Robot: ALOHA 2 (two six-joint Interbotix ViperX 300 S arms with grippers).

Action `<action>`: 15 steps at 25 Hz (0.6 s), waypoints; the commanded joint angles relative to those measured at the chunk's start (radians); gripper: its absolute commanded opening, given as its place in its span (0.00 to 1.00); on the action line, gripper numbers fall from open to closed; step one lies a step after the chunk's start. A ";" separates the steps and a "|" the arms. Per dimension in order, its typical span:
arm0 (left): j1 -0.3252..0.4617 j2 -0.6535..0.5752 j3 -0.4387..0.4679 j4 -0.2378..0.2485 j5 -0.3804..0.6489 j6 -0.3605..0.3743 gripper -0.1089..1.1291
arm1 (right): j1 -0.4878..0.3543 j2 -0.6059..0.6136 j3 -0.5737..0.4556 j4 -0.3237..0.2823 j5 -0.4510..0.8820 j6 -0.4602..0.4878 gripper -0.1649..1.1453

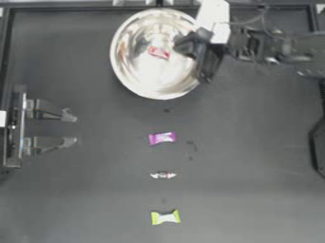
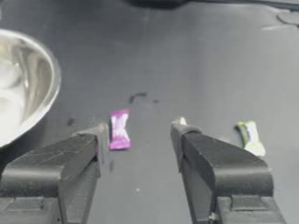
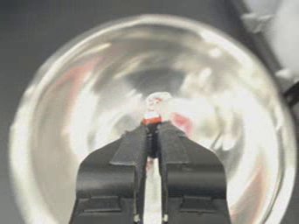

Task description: Put candies in bowl

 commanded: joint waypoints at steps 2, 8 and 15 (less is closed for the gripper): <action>0.003 0.014 -0.017 -0.002 -0.008 0.000 0.77 | -0.031 0.081 -0.078 -0.014 -0.038 0.000 0.40; 0.011 0.014 -0.020 -0.002 -0.008 0.002 0.77 | -0.037 0.164 -0.118 -0.051 -0.043 0.000 0.47; 0.012 0.014 -0.017 -0.002 -0.008 0.002 0.77 | -0.046 0.189 -0.143 -0.054 -0.048 0.003 0.96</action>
